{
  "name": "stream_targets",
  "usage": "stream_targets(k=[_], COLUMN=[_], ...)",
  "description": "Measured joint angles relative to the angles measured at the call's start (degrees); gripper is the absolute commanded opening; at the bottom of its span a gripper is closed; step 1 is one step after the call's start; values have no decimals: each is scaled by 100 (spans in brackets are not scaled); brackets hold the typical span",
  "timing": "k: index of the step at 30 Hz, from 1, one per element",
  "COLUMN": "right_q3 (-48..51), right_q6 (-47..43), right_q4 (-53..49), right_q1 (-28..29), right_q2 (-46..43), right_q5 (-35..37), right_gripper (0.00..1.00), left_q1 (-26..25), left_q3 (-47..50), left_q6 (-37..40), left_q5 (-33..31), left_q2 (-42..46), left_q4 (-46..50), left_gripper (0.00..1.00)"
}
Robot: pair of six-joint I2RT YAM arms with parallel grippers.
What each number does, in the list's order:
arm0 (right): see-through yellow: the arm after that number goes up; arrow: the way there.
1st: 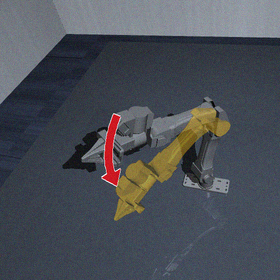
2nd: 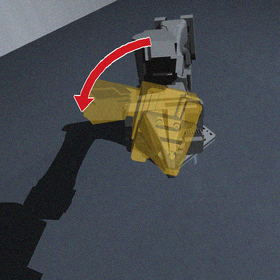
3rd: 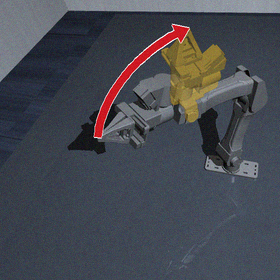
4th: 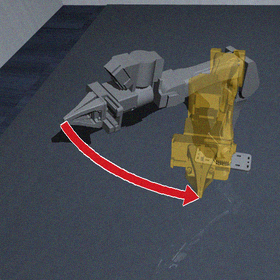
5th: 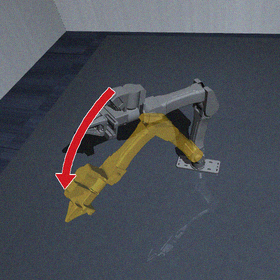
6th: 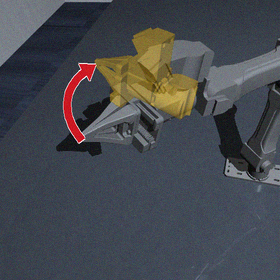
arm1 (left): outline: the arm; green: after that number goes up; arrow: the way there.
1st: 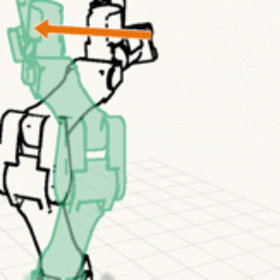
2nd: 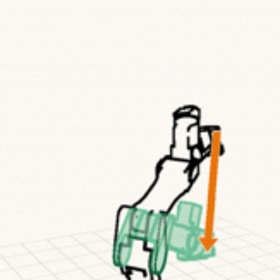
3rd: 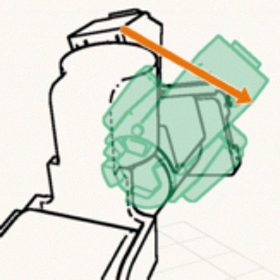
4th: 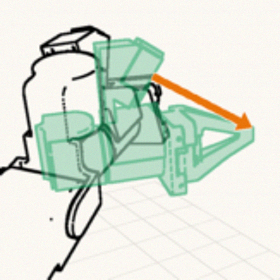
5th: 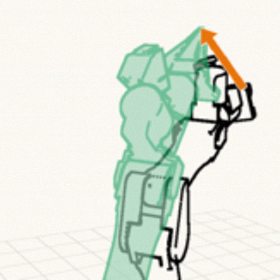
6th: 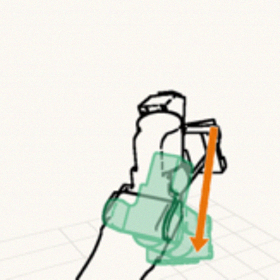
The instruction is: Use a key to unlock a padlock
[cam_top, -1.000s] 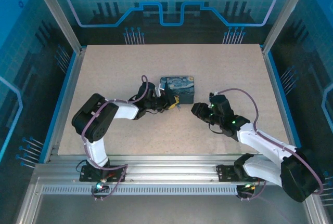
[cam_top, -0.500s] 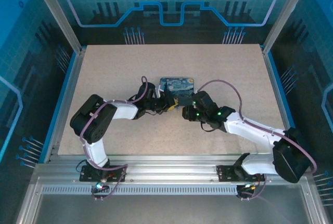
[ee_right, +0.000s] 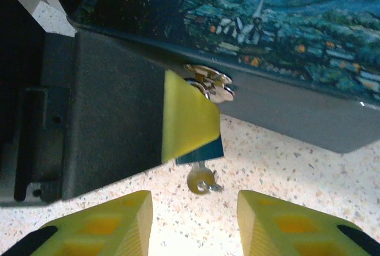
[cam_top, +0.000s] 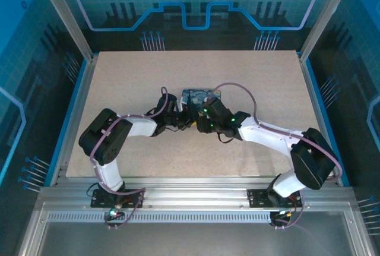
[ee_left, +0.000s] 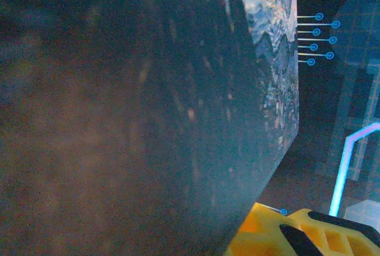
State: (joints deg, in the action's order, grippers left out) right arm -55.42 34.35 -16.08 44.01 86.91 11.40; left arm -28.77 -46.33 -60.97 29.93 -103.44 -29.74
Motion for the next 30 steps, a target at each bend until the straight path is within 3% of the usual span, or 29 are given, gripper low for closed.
stream_targets(k=[13, 30], right_q3=[-57, -83], right_q6=[-144, -271], right_q4=[-37, -7], right_q1=[24, 37], right_q2=[179, 516], right_q5=[66, 122], right_gripper=[44, 37], left_q1=[0, 0], left_q3=[0, -2], left_q6=[-13, -17], left_q5=[50, 59], left_q2=[0, 0], left_q4=[15, 15], left_gripper=[0, 0])
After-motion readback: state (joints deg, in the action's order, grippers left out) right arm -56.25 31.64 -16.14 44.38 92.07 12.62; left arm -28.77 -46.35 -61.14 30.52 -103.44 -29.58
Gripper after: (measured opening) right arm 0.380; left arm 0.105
